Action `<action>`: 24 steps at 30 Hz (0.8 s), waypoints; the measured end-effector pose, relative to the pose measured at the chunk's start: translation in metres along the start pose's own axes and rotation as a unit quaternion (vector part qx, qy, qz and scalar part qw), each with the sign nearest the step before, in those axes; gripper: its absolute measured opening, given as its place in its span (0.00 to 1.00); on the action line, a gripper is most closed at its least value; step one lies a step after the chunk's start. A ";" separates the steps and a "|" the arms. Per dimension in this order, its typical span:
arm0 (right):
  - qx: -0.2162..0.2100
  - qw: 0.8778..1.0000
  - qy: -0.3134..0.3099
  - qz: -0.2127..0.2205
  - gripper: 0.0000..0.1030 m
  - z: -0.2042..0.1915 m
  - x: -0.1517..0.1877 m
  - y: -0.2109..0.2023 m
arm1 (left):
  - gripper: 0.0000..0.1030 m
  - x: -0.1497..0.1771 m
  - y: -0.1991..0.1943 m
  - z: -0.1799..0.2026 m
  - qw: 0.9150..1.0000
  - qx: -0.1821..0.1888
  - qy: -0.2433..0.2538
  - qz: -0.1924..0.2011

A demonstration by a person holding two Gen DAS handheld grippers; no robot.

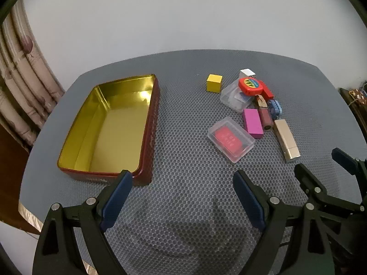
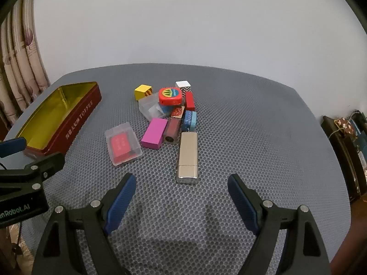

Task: Organize rigid objects
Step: 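Reach the right gripper to the gold metal lighter and grasp it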

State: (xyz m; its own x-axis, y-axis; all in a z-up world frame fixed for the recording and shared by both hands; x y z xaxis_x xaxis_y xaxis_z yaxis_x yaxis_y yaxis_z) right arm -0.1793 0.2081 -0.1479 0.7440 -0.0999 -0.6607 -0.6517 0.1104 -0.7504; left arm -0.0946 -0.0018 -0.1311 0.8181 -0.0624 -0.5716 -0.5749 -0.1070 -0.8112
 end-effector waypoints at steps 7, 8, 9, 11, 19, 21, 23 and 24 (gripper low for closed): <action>-0.009 1.000 0.003 -0.008 0.81 0.001 -0.001 0.010 | 0.85 0.003 0.009 -0.006 1.000 -0.002 -0.017 -0.020; -0.009 1.000 0.002 -0.009 0.80 0.001 -0.001 0.011 | 0.85 0.005 0.010 -0.007 1.000 -0.002 -0.020 -0.023; -0.011 1.000 0.002 -0.010 0.78 0.001 -0.001 0.013 | 0.85 0.006 0.011 -0.008 0.999 -0.003 -0.022 -0.025; -0.016 1.000 0.003 -0.015 0.72 0.001 -0.002 0.018 | 0.85 0.007 0.013 -0.008 0.999 -0.002 -0.024 -0.028; -0.017 0.999 -0.012 -0.040 0.66 0.000 -0.008 0.050 | 0.85 0.007 0.023 -0.008 0.999 -0.004 -0.029 -0.037; -0.013 0.999 -0.017 -0.044 0.66 0.000 -0.012 0.058 | 0.85 0.007 0.025 -0.007 0.999 -0.002 -0.030 -0.040; -0.012 0.999 -0.019 -0.048 0.66 0.001 -0.014 0.067 | 0.85 0.006 0.027 -0.007 0.999 -0.004 -0.031 -0.044; -0.014 0.998 -0.019 -0.051 0.66 0.001 -0.015 0.072 | 0.85 0.005 0.028 -0.006 0.999 -0.003 -0.032 -0.044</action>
Point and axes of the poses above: each gripper's, at about its wrist camera, not at the fingertips, and y roughly the way its jaws point, z to its right, x to its underside, the point moved 9 cm from there along y, roughly the way its jaws point, and after that the axes turned 1 degree about -x, right-handed, at the moved point
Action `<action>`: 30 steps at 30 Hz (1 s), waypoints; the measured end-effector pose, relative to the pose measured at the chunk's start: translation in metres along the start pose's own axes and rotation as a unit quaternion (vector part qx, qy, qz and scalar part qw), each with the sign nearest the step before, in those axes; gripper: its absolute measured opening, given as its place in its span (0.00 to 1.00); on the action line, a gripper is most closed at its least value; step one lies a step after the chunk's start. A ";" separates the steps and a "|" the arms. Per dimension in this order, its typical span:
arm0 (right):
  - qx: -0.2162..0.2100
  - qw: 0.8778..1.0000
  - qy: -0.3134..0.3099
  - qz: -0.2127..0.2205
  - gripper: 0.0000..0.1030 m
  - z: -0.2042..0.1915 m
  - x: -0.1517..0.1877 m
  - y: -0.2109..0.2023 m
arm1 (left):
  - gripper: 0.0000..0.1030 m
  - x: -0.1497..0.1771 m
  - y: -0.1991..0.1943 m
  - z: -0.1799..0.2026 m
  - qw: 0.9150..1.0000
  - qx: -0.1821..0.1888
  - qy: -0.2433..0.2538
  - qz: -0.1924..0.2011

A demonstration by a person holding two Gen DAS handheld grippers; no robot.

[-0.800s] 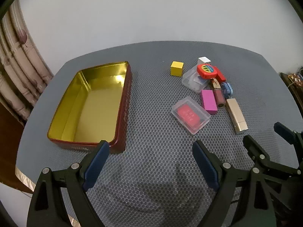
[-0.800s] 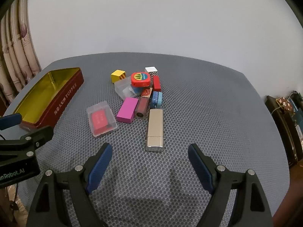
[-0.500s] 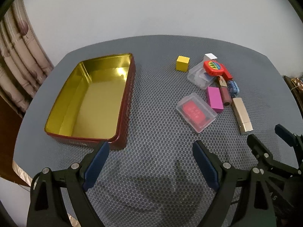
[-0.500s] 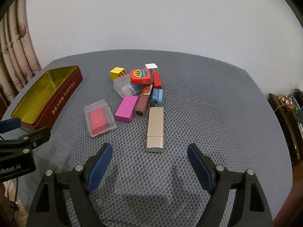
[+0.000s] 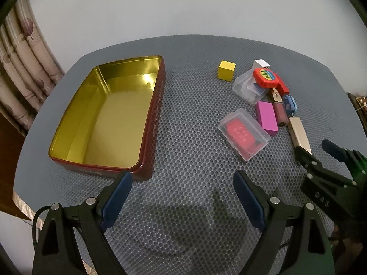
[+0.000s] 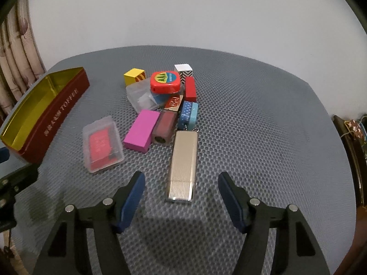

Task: Organize rigid objects
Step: 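Reach the right gripper to the gold metal lighter and grasp it, then grasp the clear case with red card with the left gripper while the right holds the lighter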

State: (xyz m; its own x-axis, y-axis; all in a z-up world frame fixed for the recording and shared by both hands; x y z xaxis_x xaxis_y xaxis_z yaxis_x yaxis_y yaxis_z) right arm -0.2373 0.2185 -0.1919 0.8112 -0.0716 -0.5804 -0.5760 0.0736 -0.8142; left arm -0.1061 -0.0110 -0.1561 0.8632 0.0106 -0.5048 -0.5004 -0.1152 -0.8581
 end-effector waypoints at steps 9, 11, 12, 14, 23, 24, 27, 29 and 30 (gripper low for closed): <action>-0.013 1.000 0.012 -0.023 0.45 0.011 0.002 0.031 | 0.85 -0.010 0.011 0.012 1.000 0.009 -0.003 -0.017; -0.008 1.000 0.006 -0.018 0.44 0.011 0.000 0.033 | 0.85 -0.013 0.015 0.016 1.000 0.011 -0.005 -0.022; -0.007 1.000 0.003 -0.016 0.43 0.009 -0.001 0.033 | 0.85 -0.014 0.018 0.018 1.000 0.011 -0.005 -0.027; -0.006 1.000 -0.003 -0.010 0.31 0.012 -0.002 0.033 | 0.85 -0.016 0.021 0.020 0.999 0.017 -0.010 -0.035; 0.042 0.999 0.014 0.011 0.30 0.055 -0.004 0.035 | 0.85 -0.028 0.040 0.039 0.995 0.043 -0.041 -0.077; 0.048 0.999 0.016 0.014 0.30 0.060 -0.006 0.038 | 0.85 -0.030 0.042 0.040 0.994 0.046 -0.047 -0.083; 0.047 0.998 0.019 0.021 0.30 0.073 -0.009 0.043 | 0.85 -0.038 0.048 0.043 0.993 0.044 -0.059 -0.093; 0.050 0.998 0.014 0.025 0.30 0.077 -0.011 0.045 | 0.85 -0.044 0.052 0.047 0.992 0.040 -0.068 -0.101; 0.053 0.998 0.008 0.028 0.30 0.077 -0.013 0.045 | 0.85 -0.047 0.056 0.050 0.990 0.044 -0.075 -0.108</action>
Point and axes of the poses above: each gripper's, at about its wrist camera, not at the fingertips, and y roughly the way its jaws point, z to its right, x to its underside, the point moved 9 cm from there along y, roughly the way its jaws point, and after that the axes turned 1 degree about -x, right-handed, at the moved point
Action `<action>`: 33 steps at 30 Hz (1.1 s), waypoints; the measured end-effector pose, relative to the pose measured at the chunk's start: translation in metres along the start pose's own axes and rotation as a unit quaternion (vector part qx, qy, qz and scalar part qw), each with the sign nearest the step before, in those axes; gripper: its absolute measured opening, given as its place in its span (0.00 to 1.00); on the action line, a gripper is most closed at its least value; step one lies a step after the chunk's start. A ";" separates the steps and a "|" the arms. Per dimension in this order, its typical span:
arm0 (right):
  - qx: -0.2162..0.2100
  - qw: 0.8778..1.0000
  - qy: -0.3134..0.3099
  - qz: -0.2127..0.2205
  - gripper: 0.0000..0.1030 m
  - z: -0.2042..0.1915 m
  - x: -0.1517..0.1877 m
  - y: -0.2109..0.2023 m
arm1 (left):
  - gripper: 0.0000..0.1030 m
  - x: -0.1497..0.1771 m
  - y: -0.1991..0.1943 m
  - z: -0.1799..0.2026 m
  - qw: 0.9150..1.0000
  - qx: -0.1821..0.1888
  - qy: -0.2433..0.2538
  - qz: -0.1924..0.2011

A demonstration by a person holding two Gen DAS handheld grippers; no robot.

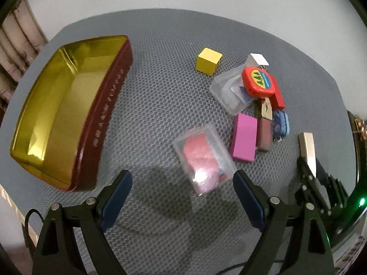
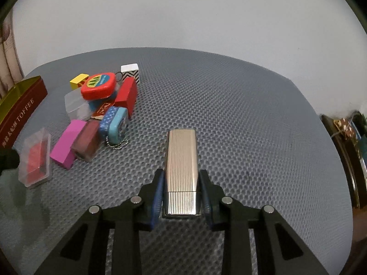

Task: Organize rigid objects
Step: 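Grasp the clear case with red card with the left gripper while the right holds the lighter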

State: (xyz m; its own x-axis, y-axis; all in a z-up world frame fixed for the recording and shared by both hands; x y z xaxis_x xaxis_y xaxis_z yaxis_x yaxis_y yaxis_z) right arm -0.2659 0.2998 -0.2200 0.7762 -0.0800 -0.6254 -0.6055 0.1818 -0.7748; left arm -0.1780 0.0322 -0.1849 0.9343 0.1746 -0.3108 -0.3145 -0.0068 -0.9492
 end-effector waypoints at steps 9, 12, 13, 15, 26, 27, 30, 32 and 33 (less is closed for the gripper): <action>-0.007 1.000 0.003 0.005 0.30 0.000 -0.006 0.007 | 0.85 -0.026 0.028 -0.002 0.996 -0.003 -0.075 -0.047; -0.010 1.000 0.005 0.005 0.30 -0.002 -0.007 0.009 | 0.84 -0.032 0.035 -0.004 0.995 -0.015 -0.085 -0.050; -0.012 1.000 0.006 0.004 0.30 -0.002 -0.007 0.010 | 0.84 -0.033 0.037 -0.003 0.995 -0.015 -0.087 -0.051; -0.013 1.000 0.007 0.004 0.30 0.000 -0.006 0.009 | 0.83 -0.035 0.042 -0.003 0.994 -0.017 -0.092 -0.057; -0.014 1.000 0.007 0.004 0.30 0.000 -0.006 0.009 | 0.79 -0.042 0.061 -0.003 0.993 -0.039 -0.091 -0.065; -0.014 1.000 0.007 0.004 0.30 0.000 -0.006 0.009 | 0.78 -0.043 0.062 -0.002 0.994 -0.042 -0.084 -0.062; -0.014 1.000 0.007 0.004 0.30 0.001 -0.005 0.008 | 0.67 -0.050 0.061 0.001 0.996 -0.041 -0.065 -0.047; -0.013 1.000 0.007 0.004 0.30 0.005 0.002 -0.003 | 0.51 -0.056 0.059 0.004 0.997 -0.038 -0.052 -0.037; -0.014 1.000 0.007 0.004 0.30 0.007 0.004 -0.006 | 0.50 -0.059 0.059 0.006 0.998 -0.033 -0.043 -0.036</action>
State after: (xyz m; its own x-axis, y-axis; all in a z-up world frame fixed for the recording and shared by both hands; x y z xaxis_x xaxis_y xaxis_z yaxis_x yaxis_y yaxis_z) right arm -0.2579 0.3048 -0.2171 0.7686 -0.0923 -0.6331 -0.6168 0.1560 -0.7715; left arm -0.2525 0.0270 -0.2221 0.9354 0.2601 -0.2394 -0.2329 -0.0562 -0.9709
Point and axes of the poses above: each gripper's, at about its wrist camera, not at the fingertips, and y roughly the way its jaws point, z to its right, x to its underside, the point moved 9 cm from there along y, roughly the way its jaws point, and after that the axes turned 1 degree about -x, right-handed, at the moved point
